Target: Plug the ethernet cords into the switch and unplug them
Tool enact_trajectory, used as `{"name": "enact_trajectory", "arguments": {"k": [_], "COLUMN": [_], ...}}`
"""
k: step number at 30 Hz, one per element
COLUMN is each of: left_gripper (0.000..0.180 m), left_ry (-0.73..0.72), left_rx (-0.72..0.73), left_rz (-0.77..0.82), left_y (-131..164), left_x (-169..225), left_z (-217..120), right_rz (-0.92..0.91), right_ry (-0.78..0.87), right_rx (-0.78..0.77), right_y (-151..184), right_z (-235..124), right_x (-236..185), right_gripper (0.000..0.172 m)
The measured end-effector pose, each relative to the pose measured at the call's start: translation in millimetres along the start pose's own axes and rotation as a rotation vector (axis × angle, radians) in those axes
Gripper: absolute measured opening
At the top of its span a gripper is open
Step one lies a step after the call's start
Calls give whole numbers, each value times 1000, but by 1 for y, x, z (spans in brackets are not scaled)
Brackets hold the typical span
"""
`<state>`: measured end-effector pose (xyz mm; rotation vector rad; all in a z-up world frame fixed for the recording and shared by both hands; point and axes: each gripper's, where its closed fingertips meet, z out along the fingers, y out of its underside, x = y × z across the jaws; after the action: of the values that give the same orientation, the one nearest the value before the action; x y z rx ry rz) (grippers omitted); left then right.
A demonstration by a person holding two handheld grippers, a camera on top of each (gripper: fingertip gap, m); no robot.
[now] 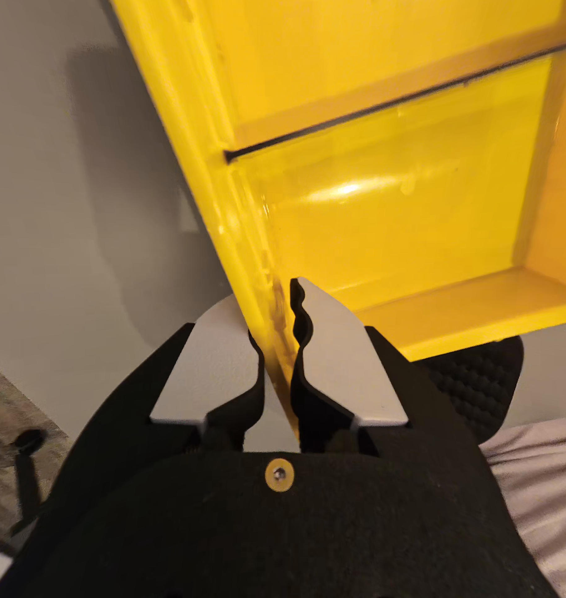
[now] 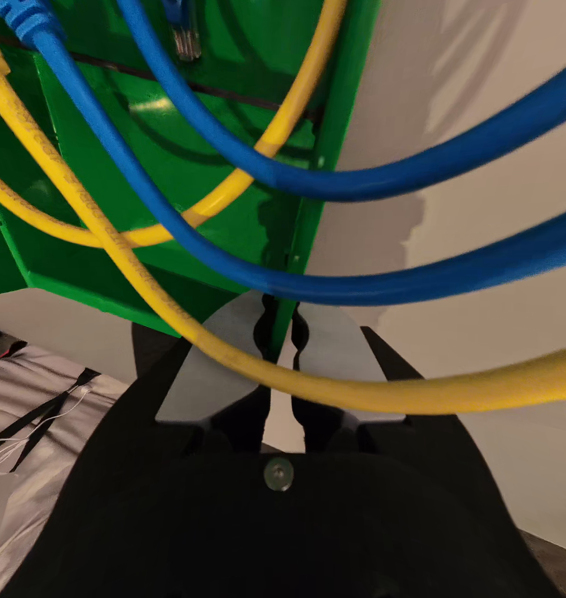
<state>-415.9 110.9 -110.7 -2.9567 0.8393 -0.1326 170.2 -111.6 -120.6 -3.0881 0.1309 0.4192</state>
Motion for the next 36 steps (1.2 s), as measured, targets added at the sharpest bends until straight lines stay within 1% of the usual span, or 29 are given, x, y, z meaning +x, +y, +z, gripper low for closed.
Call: {"name": "enact_trajectory", "arguments": {"k": [3,8,14,18,19,24,25,26,27,28,30,32,34,35,36], "left_gripper": [21,30,40,42,42,46,47,53,58,58,64,58,58,58,54], "left_ry": [-8,-78,-88,-100,-96,-75,-69,-74,-82,-77,-82,-107,-116,-148,-184], "left_rx": [-34,-97,-145,-164,-165,-179,-185,-181,-158,-126,-56,34,140,208,282], "left_rz": [95,183,261,293,296,310,305,296,291,287,285,284,295,309,316], "left_y": [-6,-12,-13,-11,-10,-5,-3,-2,-4,-6,-10,-13,-18,-24,-31], "left_x": [21,46,75,79,80,84,85,83,81,81,79,76,79,79,78], "left_z": [2,6,8,8,9,8,7,6,3,-2,-15,-32,-52,-63,-76], "right_rz": [-43,-56,-52,-68,-75,-107,-112,-116,-121,-124,-116,-96,-98,-118,-152], "right_ry": [8,14,39,38,25,17,20,24,33,53,79,101,133,152,168], "right_rx": [-38,-89,-105,-105,-115,-145,-127,-105,-80,-52,-2,68,163,226,295], "right_y": [-8,-15,-21,-25,-24,-23,-26,-27,-28,-29,-26,-23,-21,-24,-30], "right_z": [6,13,19,23,25,27,25,21,16,10,-4,-22,-44,-55,-67], "right_x": [-21,-48,-69,-79,-83,-90,-89,-89,-88,-85,-82,-83,-90,-98,-109], "right_gripper": [9,8,7,10,16,19,21,23,27,31,38,40,39,40,40]}}
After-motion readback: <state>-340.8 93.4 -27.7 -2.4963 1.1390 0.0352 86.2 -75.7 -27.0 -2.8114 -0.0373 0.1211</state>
